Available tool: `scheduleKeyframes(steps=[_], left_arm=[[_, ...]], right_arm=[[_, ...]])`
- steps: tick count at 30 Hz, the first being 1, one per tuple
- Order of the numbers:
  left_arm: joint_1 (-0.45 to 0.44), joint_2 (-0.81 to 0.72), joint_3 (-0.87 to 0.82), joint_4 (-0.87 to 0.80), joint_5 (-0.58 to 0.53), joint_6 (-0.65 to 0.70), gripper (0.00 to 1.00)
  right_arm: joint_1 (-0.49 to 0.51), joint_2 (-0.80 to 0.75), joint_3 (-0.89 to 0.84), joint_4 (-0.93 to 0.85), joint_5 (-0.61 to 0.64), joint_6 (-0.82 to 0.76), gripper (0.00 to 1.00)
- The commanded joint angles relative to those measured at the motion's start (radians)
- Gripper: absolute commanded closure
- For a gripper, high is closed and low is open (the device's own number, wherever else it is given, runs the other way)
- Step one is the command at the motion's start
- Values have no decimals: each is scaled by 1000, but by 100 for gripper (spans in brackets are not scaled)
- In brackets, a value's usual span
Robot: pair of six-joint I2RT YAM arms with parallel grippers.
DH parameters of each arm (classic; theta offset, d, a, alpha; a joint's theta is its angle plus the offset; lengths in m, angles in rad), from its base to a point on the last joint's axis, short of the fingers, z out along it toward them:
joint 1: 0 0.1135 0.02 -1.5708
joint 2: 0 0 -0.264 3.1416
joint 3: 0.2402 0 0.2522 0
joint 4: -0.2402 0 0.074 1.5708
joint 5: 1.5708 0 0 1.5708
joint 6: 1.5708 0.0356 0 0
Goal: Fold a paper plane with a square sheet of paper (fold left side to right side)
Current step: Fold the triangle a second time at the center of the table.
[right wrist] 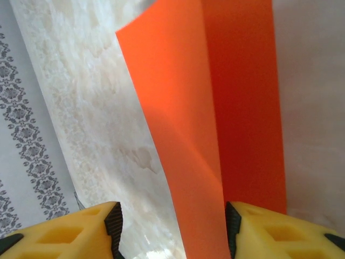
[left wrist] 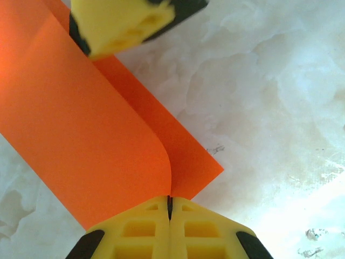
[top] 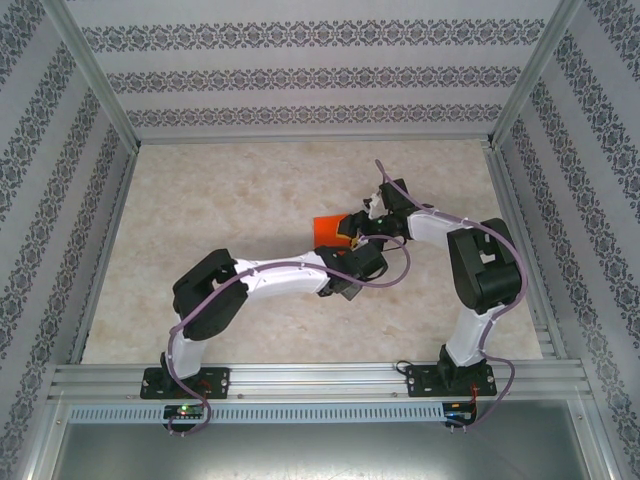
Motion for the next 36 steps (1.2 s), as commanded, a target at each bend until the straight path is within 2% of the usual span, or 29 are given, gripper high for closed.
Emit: scheduleKeyframes(steps=[1,5,12,16,20,26,29,36], left_arm=[[40,-70,-43,41,66,-38,100],[83,-123,-109,115,167,-72,100],[170,-203,-222,279,361,-143,100],[222,-238,-272,356,453,-181,100],[279,-256,-318,408,528,-222,100],[328,-273,-361,434,596,-245,100],[344,-278,-366,412,608,-234,100],[372,-274,-332,269,567,-155,100]], right_arm=[[-38,-108,12,28,3,-36,41],[-92,-206,-17,44,-11,-36,37],[-124,-357,-131,-48,82,-149,39],[-114,-409,-258,0,83,-133,47],[-60,-401,-342,50,88,-93,62],[61,-329,-360,84,153,-59,84],[101,-286,-346,84,192,-52,93],[137,-197,-311,27,250,-73,98]])
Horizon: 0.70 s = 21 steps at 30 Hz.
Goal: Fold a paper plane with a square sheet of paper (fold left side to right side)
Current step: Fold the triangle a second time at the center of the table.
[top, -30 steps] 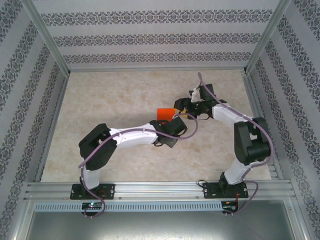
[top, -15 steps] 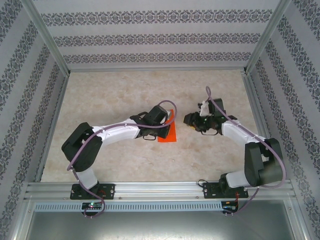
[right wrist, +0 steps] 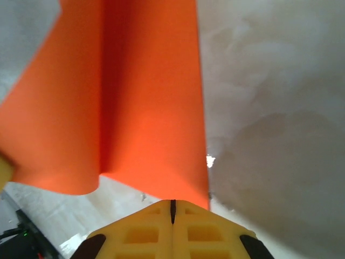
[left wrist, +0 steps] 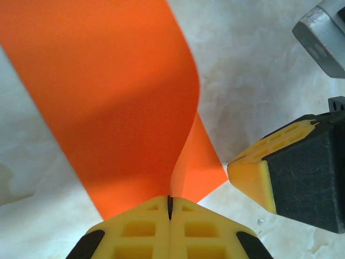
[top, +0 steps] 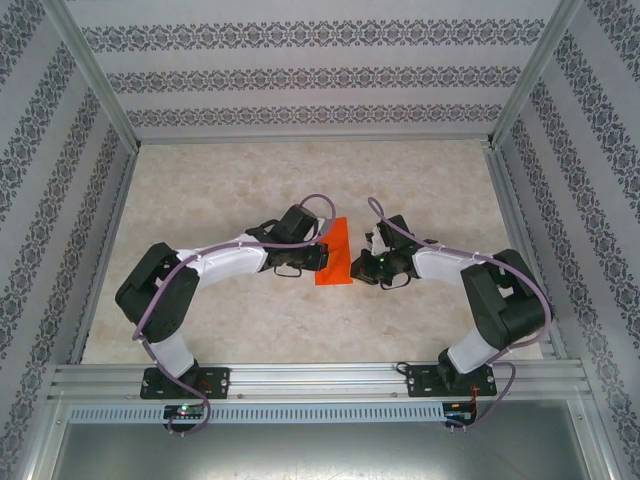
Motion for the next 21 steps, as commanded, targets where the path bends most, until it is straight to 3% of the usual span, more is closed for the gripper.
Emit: scheduleKeyframes(steps=[1,21], left_arm=[[25,-21,32,-105,-19,62,100],[64,125,150,-155,-34,160,100]], right_arm=[[13,31,32,-29,53,-13,98],[27,90,69,-119,99,-67,99]])
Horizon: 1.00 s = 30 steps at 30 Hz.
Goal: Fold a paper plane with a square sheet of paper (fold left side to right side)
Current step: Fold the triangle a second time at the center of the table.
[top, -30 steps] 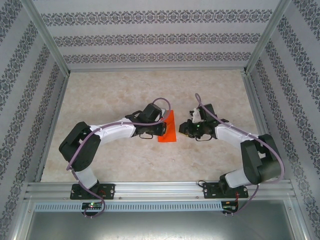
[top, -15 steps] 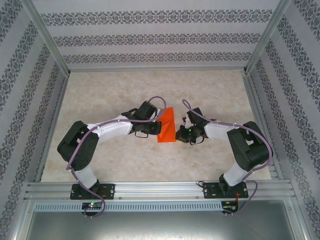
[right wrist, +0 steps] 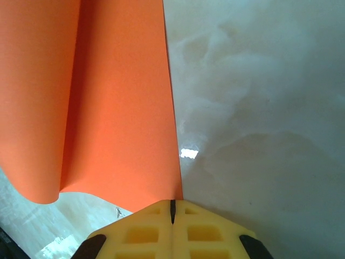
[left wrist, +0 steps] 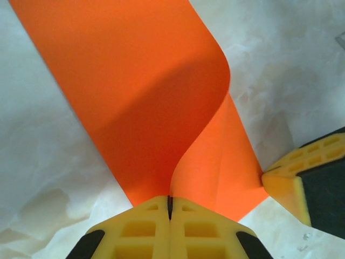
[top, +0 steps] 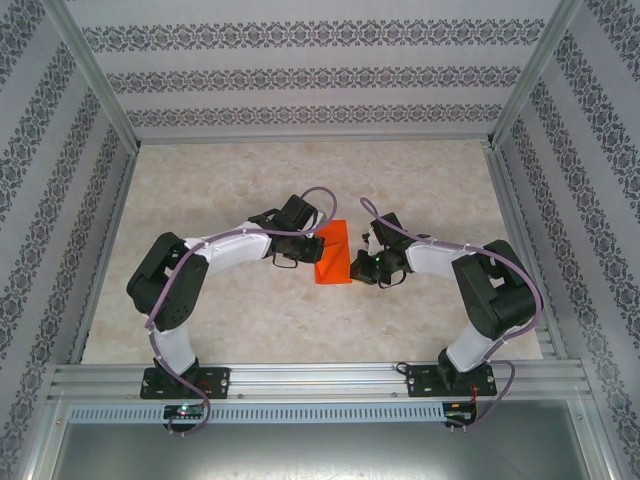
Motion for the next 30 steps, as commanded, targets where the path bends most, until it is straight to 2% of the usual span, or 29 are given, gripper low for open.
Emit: scheduleKeyframes(steps=[1,30], left_arm=[[11,32,40,-47,-16,47,100],[23,121,58,-25,-33,62,99]], right_arm=[[10,26,12,-54,44,-28,99],[12,43,42,-102,49,-57,99]])
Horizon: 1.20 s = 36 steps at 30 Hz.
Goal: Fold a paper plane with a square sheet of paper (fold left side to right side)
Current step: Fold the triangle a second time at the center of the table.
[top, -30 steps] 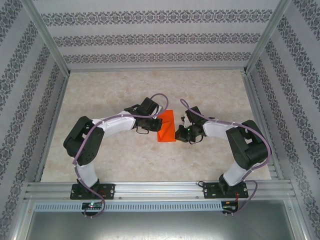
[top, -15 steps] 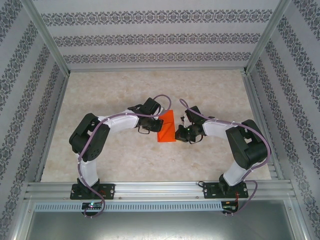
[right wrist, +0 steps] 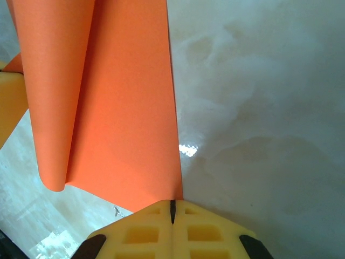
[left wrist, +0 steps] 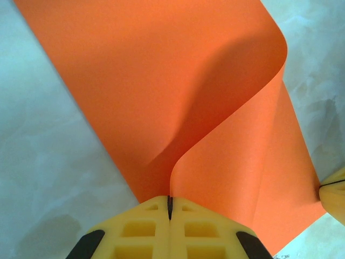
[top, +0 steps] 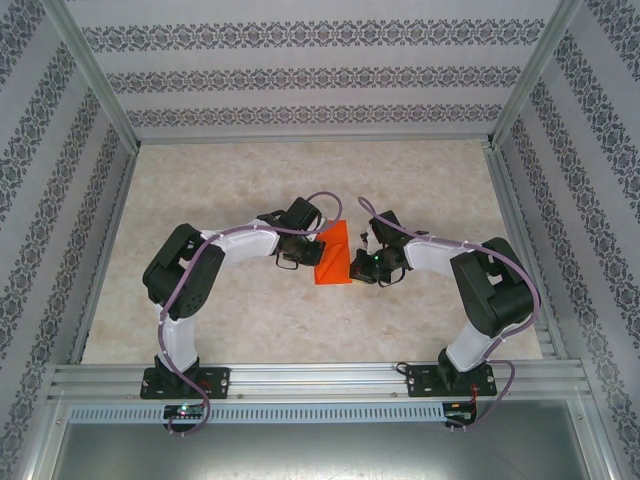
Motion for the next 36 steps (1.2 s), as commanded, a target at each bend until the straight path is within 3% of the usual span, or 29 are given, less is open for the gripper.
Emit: scheduleKeyframes(steps=[1,36], left_arm=[[15,22,18,1,-17,17,99],[19,37,23,38,-9,18,99]], right_arm=[[11,24,8,-49,48,-23,99],[10,33,17,-75,56,-35,99]])
